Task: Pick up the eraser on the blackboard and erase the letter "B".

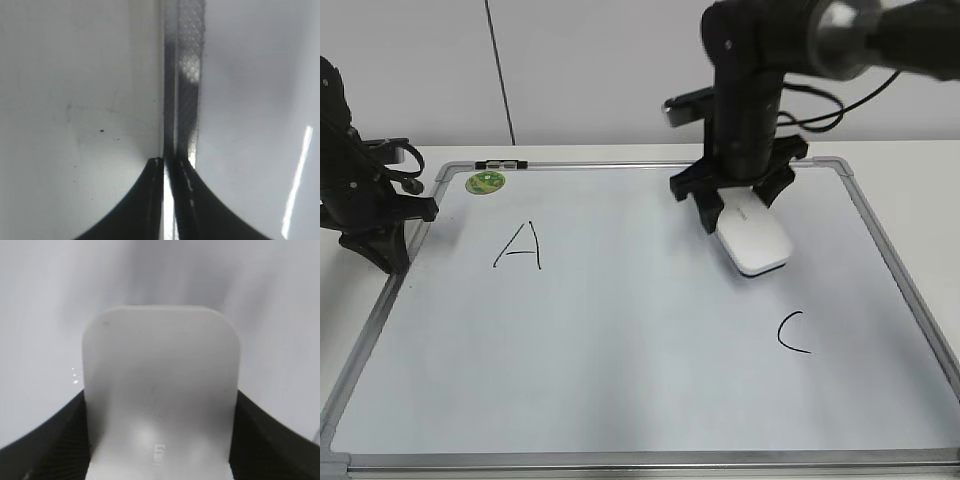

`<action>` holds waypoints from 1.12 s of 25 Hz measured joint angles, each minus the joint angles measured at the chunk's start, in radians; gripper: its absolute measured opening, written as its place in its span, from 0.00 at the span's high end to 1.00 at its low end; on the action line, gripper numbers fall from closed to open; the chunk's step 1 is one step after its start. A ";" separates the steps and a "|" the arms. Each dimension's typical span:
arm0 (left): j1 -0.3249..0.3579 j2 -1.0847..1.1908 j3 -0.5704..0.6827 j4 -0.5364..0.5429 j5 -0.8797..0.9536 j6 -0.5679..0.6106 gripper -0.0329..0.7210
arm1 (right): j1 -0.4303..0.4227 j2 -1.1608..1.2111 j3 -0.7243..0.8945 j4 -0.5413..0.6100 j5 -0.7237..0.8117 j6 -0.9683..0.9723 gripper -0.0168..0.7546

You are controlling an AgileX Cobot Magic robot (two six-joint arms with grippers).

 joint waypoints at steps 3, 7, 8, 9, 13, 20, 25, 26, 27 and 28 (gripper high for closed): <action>0.000 0.000 0.000 0.000 0.000 0.000 0.88 | -0.066 -0.075 0.002 0.005 0.000 0.000 0.30; 0.000 0.000 0.000 0.000 0.000 0.000 0.88 | -0.195 -0.145 0.069 0.031 0.000 0.002 0.30; 0.000 0.000 0.000 0.000 0.002 0.000 0.88 | -0.229 -0.161 0.093 0.035 0.000 0.002 0.30; 0.000 0.000 0.000 0.000 0.000 0.000 0.88 | -0.263 -0.176 0.122 0.037 0.000 -0.002 0.30; 0.000 0.000 0.000 0.002 0.002 0.000 0.88 | -0.370 -0.210 0.217 0.103 0.002 -0.060 0.30; 0.000 0.000 0.000 0.000 0.004 0.000 0.88 | -0.408 -0.208 0.250 0.226 0.002 -0.156 0.30; 0.000 0.000 0.000 0.000 0.004 0.000 0.88 | -0.409 -0.138 0.250 0.213 0.002 -0.161 0.30; 0.000 0.000 0.000 0.000 0.004 0.000 0.88 | -0.409 -0.121 0.250 0.211 0.000 -0.161 0.30; 0.000 0.000 0.000 0.000 0.004 0.000 0.88 | -0.409 -0.109 0.251 0.211 0.000 -0.161 0.30; 0.000 0.000 0.000 0.000 0.004 0.000 0.88 | -0.409 -0.103 0.251 0.206 0.000 -0.161 0.30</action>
